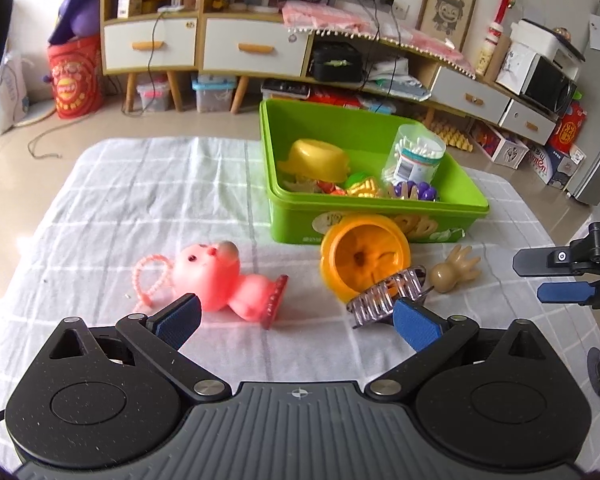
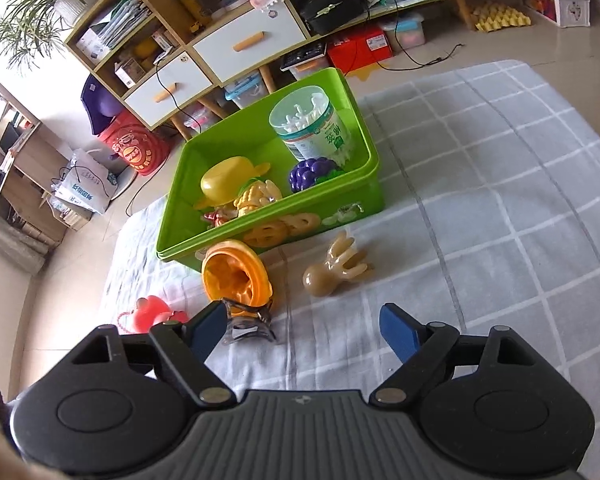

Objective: Organize rigid objects

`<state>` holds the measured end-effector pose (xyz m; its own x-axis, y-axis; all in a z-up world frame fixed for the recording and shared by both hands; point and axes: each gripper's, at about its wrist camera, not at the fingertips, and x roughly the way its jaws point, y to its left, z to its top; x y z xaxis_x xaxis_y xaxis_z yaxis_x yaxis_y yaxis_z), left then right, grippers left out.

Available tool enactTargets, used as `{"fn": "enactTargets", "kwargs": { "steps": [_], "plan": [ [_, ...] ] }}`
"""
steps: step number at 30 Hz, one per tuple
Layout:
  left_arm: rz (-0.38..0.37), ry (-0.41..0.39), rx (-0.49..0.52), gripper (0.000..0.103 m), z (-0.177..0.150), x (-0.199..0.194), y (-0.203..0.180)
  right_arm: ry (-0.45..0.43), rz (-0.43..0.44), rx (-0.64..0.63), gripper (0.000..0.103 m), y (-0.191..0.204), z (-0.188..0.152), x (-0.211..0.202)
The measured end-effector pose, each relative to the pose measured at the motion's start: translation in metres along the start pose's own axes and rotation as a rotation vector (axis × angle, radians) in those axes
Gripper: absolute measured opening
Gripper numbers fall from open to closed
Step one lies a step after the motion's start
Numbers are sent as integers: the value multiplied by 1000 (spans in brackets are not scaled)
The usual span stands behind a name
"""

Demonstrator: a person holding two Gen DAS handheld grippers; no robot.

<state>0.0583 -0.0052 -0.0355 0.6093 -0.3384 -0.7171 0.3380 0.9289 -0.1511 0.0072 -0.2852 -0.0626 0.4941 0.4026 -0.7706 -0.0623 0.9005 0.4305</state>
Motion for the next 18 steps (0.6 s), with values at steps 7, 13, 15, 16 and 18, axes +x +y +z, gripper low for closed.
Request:
{"fn": "enactTargets", "kwargs": {
  "steps": [7,13,15,16,18],
  "plan": [
    [40,-7,16,101,-12,5,17,5,-14,1,65,3,-7,7],
    [59,-17,62,101,-24,11,28,-2,-74,-67,65,5,-17,16],
    [51,-19,74,101,-28,12,31,-1,-93,-87,65,5,-21,19],
    [48,-17,81,101,-30,13,32,1,-92,-92,65,4,-22,20],
    [40,-16,98,101,-34,15,34,3,-86,-104,65,2,-25,22]
  ]
}}
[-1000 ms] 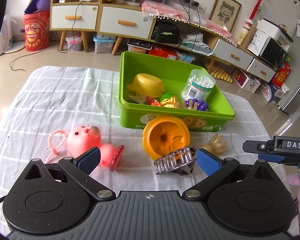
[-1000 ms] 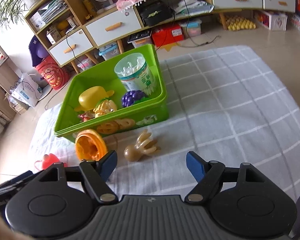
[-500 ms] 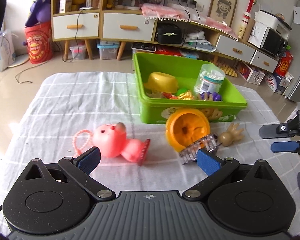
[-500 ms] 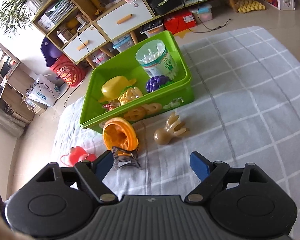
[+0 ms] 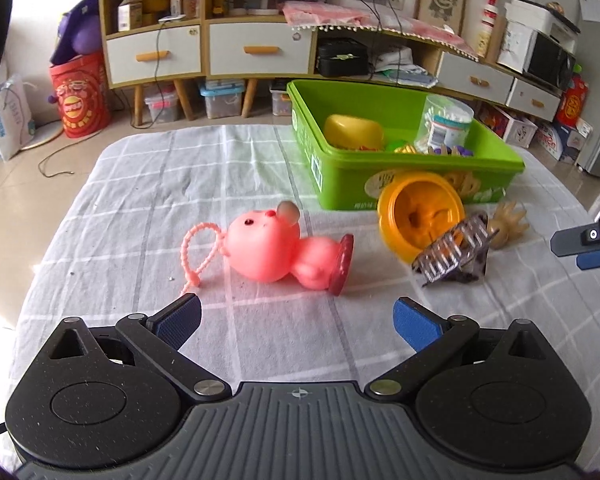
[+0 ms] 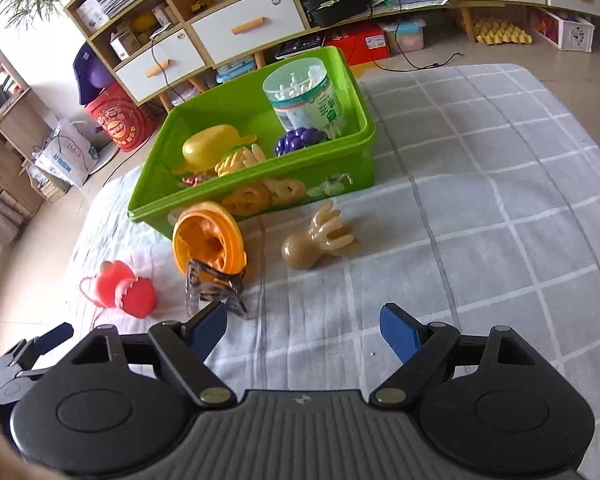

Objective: Organize rigid objects

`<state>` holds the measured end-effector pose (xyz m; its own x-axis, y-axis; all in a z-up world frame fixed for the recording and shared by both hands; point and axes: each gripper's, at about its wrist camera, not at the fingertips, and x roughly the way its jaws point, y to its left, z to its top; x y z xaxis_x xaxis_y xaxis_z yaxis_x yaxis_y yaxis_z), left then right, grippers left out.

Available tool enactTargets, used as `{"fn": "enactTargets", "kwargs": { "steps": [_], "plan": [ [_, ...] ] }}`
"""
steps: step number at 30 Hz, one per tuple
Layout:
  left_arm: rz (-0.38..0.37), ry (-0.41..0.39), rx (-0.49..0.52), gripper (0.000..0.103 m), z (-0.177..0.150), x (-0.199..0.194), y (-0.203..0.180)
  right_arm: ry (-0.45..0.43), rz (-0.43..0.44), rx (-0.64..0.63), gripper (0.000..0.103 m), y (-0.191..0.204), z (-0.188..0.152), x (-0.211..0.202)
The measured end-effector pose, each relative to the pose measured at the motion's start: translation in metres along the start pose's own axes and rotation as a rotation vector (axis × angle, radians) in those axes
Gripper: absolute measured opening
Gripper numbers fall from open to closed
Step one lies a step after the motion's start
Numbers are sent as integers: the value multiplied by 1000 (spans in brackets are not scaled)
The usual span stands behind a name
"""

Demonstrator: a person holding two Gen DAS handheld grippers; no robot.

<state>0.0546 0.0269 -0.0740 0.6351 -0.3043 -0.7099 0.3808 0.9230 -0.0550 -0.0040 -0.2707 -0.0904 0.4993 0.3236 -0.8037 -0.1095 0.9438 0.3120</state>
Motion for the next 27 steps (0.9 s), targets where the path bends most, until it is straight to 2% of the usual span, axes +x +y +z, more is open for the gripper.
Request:
{"fn": "enactTargets", "kwargs": {
  "steps": [3,6,13,19,27],
  "plan": [
    [-13,-11,32,101,-5,5,3,-10,-22,-39,66,1,-7,5],
    [-17,-20,80,101,-12,12,6,-26,-72,-136,66,7,-18,11],
    [-36,12,199,101,-24,28,4,3,-27,-293,66,25,-35,26],
    [-57,-10,165,101,-20,34,8,6,13,-300,66,33,-39,43],
    [-53,-77,147,101,-7,40,2,-66,74,-307,66,48,-34,60]
  ]
}}
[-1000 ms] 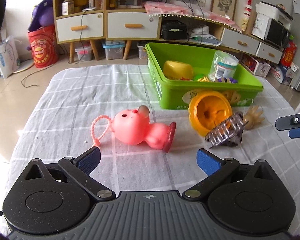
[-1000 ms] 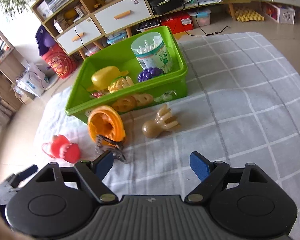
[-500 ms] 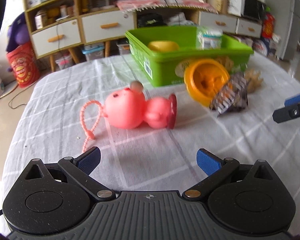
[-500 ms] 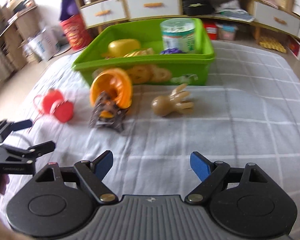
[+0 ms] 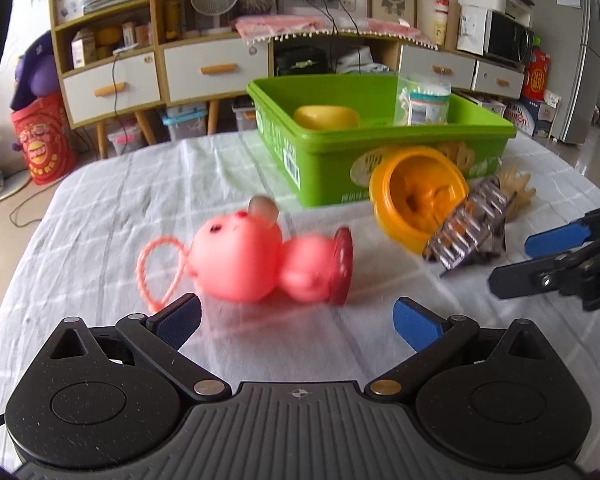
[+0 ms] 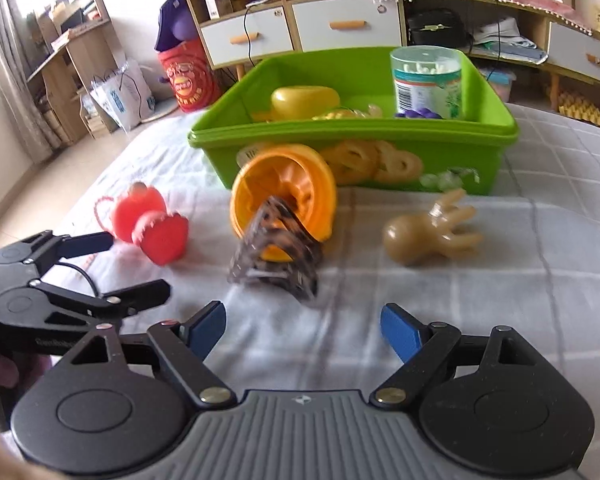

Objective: Organize rigid objects

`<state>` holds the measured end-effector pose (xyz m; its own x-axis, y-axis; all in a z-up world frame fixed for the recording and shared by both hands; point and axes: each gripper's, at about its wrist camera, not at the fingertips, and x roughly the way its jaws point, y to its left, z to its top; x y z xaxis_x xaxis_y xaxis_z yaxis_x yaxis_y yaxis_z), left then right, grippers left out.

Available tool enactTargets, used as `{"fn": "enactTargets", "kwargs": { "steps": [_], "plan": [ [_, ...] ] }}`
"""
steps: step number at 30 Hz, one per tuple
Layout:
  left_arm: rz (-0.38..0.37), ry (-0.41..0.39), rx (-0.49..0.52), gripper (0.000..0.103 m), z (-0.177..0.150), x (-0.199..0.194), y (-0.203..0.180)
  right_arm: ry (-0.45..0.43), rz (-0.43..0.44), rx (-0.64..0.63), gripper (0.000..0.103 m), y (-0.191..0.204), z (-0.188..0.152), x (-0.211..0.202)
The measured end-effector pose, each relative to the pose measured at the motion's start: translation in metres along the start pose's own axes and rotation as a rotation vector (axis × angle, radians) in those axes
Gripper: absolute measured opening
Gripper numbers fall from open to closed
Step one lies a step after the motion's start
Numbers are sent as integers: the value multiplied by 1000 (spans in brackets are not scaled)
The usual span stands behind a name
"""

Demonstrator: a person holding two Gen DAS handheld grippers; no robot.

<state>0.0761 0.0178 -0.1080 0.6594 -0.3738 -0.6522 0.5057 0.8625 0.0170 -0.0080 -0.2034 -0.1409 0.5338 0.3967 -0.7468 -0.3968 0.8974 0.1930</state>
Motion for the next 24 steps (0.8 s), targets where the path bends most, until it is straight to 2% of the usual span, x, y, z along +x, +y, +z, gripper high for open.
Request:
{"fn": "enactTargets", "kwargs": {
  "steps": [5,9,20,24],
  "plan": [
    [18,3,-27,101,2,9,2,-13,35,4,66,9,5,7],
    [24,-7,-37,101,3,12,3,-18,22,4,66,14,8,12],
    [27,-25,-118,101,8,13,13,-26,-5,106,66,9,18,17],
    [26,-38,-111,100,10,10,11,-19,-22,101,60,10,18,16]
  ]
}}
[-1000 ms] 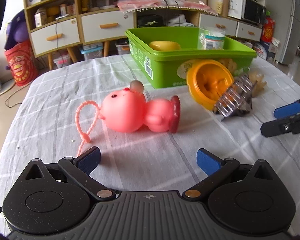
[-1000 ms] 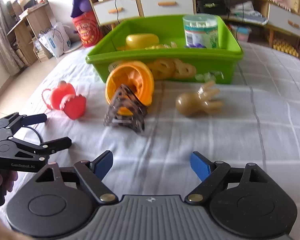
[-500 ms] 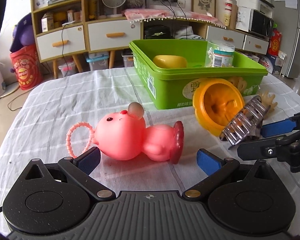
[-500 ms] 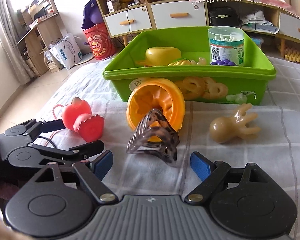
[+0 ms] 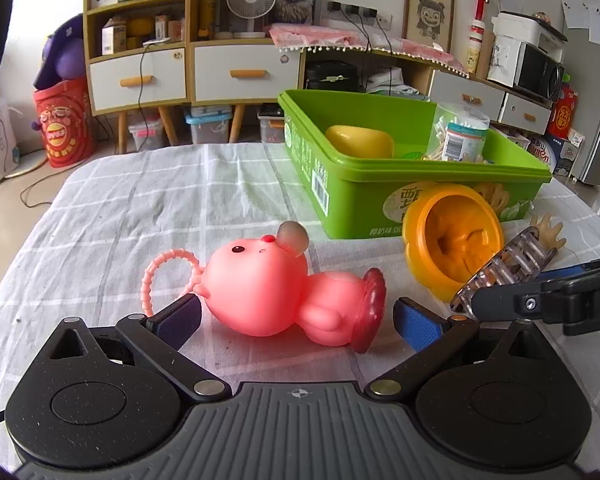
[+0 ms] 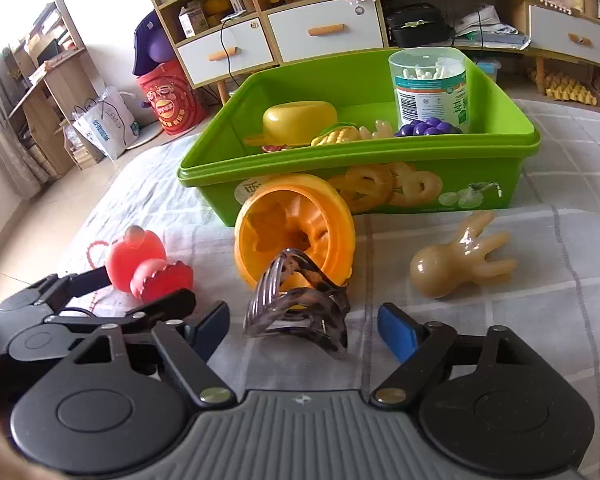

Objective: Organize rigid objects
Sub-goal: 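Grasp the brown striped claw clip with the right tool while the left tool grasps the pink pig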

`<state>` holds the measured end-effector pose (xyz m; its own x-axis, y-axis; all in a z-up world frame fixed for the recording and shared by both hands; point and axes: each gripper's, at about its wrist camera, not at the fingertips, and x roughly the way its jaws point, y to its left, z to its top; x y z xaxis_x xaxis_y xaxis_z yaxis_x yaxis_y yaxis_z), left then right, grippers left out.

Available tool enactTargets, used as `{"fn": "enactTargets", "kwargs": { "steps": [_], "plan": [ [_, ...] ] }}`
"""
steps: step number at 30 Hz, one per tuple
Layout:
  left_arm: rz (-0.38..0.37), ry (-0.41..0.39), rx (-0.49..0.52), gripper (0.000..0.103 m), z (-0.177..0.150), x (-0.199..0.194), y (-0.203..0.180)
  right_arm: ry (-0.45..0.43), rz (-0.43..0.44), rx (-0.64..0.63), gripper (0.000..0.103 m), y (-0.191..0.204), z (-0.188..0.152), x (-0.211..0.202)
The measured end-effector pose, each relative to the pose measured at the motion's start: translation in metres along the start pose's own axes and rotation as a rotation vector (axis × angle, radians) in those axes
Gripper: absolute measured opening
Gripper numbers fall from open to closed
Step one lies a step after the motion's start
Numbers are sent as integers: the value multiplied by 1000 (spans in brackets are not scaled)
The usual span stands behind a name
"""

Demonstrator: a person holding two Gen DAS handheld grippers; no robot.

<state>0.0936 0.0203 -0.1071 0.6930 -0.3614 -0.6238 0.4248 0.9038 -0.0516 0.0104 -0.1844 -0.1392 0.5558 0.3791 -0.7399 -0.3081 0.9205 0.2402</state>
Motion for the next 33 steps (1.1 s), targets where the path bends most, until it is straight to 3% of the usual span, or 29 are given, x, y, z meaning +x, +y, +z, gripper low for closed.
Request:
{"fn": "enactTargets", "kwargs": {
  "steps": [5,7,20,33],
  "plan": [
    [21,1,1,89,5,0,-3,8,-8,10,46,-5,1,-4],
    [20,9,-14,89,7,1,-1,15,-7,23,35,-8,3,-5],
    [-18,24,-58,87,13,-3,-3,57,10,81,34,-14,7,-14],
    [-31,-12,-70,87,21,-19,-8,26,19,106,34,-16,12,-28]
  ]
}}
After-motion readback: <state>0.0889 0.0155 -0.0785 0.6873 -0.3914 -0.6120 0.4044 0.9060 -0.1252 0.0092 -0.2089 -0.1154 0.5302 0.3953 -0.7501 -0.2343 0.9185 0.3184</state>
